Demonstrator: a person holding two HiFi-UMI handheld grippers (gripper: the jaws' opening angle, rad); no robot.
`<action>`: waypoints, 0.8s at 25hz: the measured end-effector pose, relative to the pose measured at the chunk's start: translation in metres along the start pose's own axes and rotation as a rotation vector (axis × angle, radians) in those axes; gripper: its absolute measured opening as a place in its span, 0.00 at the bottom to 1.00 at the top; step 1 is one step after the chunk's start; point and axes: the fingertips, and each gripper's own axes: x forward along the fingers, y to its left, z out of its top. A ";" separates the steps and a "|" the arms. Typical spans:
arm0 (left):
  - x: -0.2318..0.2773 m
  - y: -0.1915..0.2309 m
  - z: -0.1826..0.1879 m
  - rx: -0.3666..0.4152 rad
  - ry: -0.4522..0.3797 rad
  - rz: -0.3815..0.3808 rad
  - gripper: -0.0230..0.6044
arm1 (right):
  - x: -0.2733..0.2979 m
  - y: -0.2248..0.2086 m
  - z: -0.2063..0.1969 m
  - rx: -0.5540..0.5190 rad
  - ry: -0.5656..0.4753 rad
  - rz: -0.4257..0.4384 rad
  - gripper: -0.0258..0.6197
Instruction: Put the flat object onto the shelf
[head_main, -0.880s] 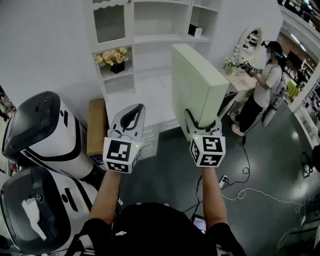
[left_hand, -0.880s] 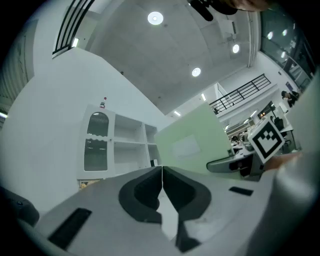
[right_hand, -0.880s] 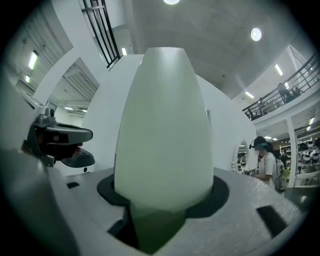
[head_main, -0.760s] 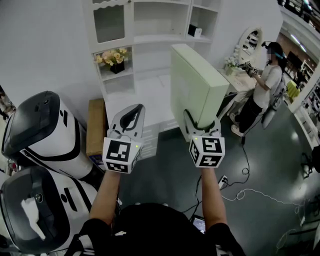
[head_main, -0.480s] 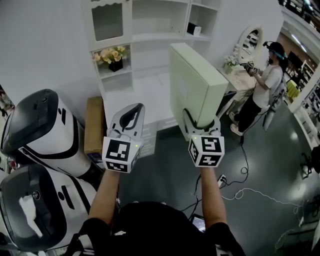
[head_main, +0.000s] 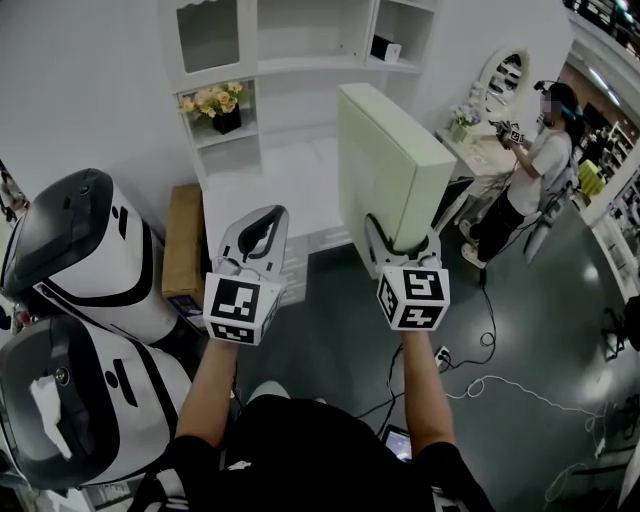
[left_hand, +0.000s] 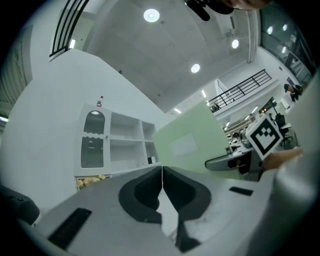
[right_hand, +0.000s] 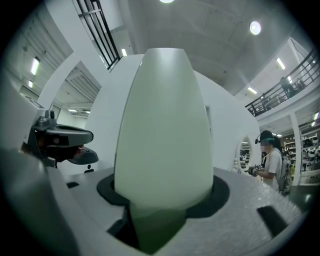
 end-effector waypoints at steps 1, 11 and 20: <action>0.001 -0.002 -0.002 0.003 0.002 0.003 0.05 | 0.000 -0.002 -0.002 0.001 0.002 0.002 0.46; 0.020 -0.012 -0.007 -0.042 0.031 -0.021 0.05 | 0.011 -0.015 -0.011 0.008 0.020 0.019 0.46; 0.047 0.005 -0.021 -0.052 0.038 -0.018 0.05 | 0.042 -0.022 -0.017 0.015 0.013 0.024 0.46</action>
